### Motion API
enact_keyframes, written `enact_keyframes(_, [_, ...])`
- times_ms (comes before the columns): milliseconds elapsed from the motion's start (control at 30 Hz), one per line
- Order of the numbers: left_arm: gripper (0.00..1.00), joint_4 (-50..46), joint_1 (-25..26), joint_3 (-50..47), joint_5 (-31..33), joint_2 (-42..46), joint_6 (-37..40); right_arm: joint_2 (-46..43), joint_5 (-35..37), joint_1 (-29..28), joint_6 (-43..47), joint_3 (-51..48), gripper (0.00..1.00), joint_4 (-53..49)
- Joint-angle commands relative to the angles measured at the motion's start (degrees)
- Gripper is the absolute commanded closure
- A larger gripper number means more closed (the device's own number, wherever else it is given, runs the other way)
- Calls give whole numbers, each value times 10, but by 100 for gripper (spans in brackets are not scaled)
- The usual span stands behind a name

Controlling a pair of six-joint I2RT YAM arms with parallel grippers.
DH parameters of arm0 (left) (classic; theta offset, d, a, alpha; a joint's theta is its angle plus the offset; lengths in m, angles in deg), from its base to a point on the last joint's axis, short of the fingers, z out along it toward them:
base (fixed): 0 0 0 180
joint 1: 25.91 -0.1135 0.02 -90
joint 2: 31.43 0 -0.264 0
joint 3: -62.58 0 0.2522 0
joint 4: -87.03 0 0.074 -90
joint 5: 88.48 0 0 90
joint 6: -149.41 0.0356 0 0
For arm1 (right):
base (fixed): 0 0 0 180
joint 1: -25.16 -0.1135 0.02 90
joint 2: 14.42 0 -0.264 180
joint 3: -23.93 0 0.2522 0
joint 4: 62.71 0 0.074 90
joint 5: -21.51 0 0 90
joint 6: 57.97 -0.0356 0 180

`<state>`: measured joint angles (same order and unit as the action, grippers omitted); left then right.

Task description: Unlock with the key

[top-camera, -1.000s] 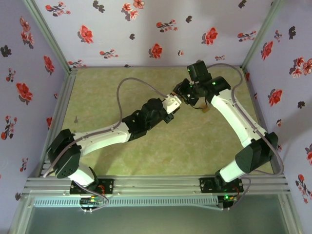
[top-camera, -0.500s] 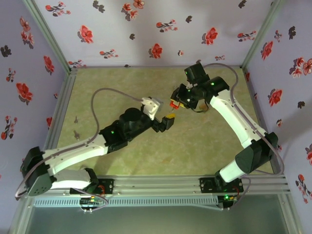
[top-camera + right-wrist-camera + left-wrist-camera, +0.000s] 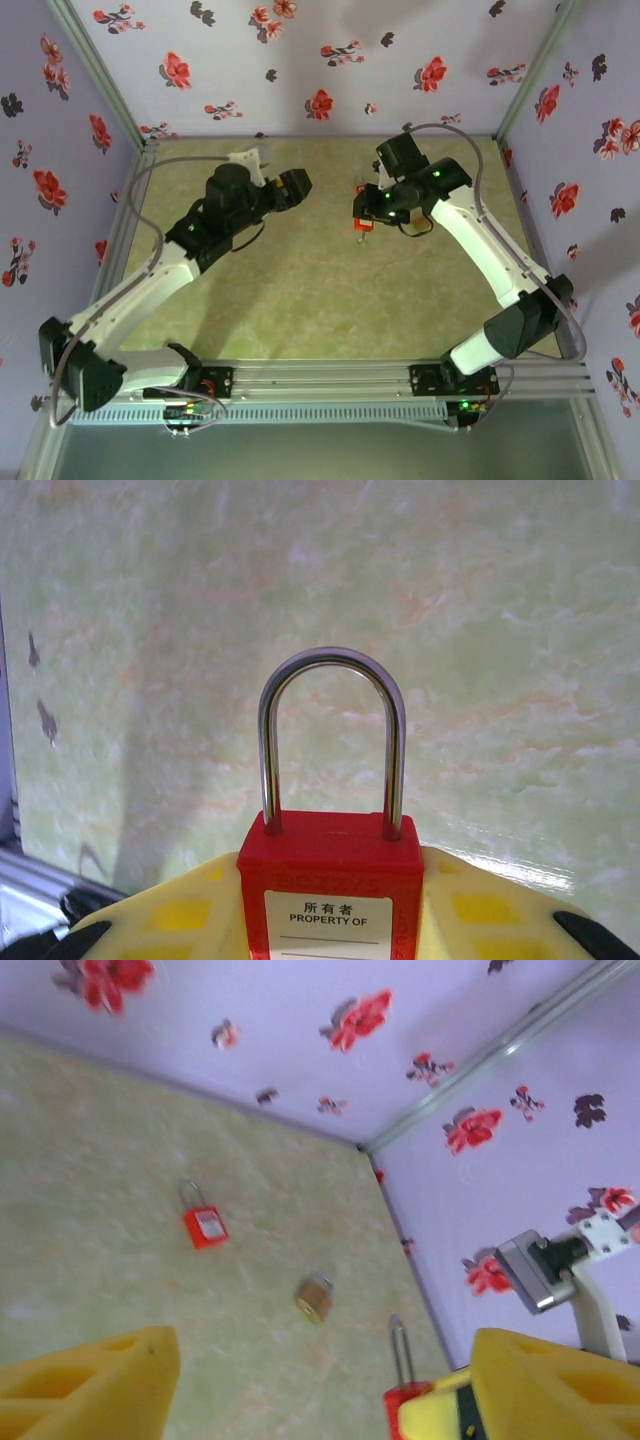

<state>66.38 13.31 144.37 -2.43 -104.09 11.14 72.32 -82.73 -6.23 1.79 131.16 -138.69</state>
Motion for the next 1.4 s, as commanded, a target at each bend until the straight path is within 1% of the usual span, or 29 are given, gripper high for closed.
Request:
enact_keyframes(0, [33, -52, -3, 39, -104, -53, -112, -24, -37, -16, 107, 27, 100, -36])
enact_keyframes(33, [35, -45, -2, 40, -122, -65, -128, -26, -41, -20, 121, 30, 100, -41])
enact_keyframes(100, [39, -38, 1, 39, -139, -83, -157, -29, -56, -24, 143, 33, 100, -50])
enact_keyframes(233, [42, -1, 10, 22, -154, -98, -192, -28, -92, -27, 161, 37, 100, -60])
enact_keyframes(433, [45, 56, 22, 2, -180, -118, -244, -22, -109, -41, 170, 43, 100, -67])
enact_keyframes(600, [49, 73, 27, -8, -191, -125, -265, -14, -94, -48, 176, 45, 100, -75])
enact_keyframes(933, [64, 81, 39, -14, -220, -130, -289, 1, -70, -51, 177, 49, 100, -82])
enact_keyframes(1267, [66, 75, 46, -35, -243, -110, -303, 19, -51, -51, 179, 52, 100, -88])
enact_keyframes(1367, [69, 78, 47, -41, -244, -110, -306, 23, -54, -51, 176, 51, 100, -82])
